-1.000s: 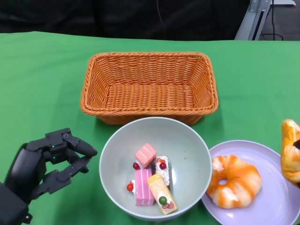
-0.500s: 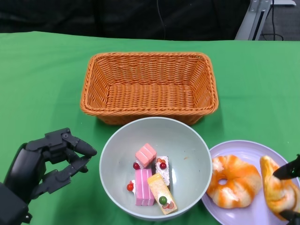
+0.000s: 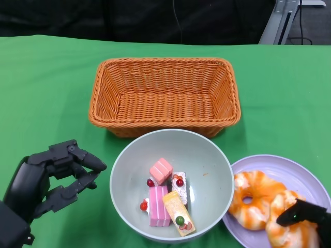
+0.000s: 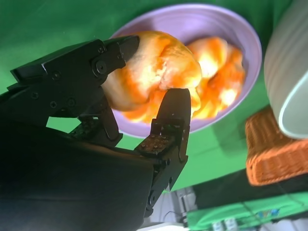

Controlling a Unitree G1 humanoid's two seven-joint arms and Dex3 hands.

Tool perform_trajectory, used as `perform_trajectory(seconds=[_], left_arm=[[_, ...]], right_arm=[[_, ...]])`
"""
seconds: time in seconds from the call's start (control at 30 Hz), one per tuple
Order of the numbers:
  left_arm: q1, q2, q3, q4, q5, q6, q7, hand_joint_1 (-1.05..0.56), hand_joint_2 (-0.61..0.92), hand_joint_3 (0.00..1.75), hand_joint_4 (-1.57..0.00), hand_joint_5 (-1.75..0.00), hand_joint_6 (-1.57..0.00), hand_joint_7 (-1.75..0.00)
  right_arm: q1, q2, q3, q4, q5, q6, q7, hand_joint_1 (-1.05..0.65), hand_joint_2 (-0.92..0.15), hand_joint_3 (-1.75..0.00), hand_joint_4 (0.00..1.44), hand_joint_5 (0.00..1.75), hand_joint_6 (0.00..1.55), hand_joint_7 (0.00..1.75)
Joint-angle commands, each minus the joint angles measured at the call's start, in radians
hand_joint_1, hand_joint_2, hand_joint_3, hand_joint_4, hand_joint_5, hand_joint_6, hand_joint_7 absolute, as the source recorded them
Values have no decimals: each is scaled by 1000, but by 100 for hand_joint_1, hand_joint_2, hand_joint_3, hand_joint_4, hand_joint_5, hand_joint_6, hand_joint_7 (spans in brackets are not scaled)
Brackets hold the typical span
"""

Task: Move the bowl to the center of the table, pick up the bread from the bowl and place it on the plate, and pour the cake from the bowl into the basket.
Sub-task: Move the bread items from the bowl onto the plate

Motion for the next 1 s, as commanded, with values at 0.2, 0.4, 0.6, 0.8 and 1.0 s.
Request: perform_trajectory(seconds=[0.2,0.4,0.6,0.8,1.0], left_arm=[[-2,20,10,-3,4,-6,4,-10,92,30,-77,-134,-81,-99],[-5,19,10,7,-5,-16,-4,-10,92,30,-78,-134,-81,-99],[-1,18,9,0,-8,-3,-2,-11,92,29,-78,-133,-81,-99],[0,19,10,4,-9,-5,-3,-11,92,28,-78,-133,-82,-99],[3,22,9,-6,-13,8,-9,-10,92,29,-78,-133,-81,-98]], right_arm=[[-52,-33,48,110,-45,57,-10,-12,-92,-12,67,172,106,36],[-81,-43,66,157,-51,71,-39,-12,-92,-9,71,169,105,34],[-74,-56,74,131,-56,69,-54,-15,-92,-3,74,169,106,26],[-43,-55,84,8,-116,153,26,-24,-91,0,59,125,86,1],[-10,-41,100,-207,-212,276,213,-45,-92,-4,62,46,46,0]])
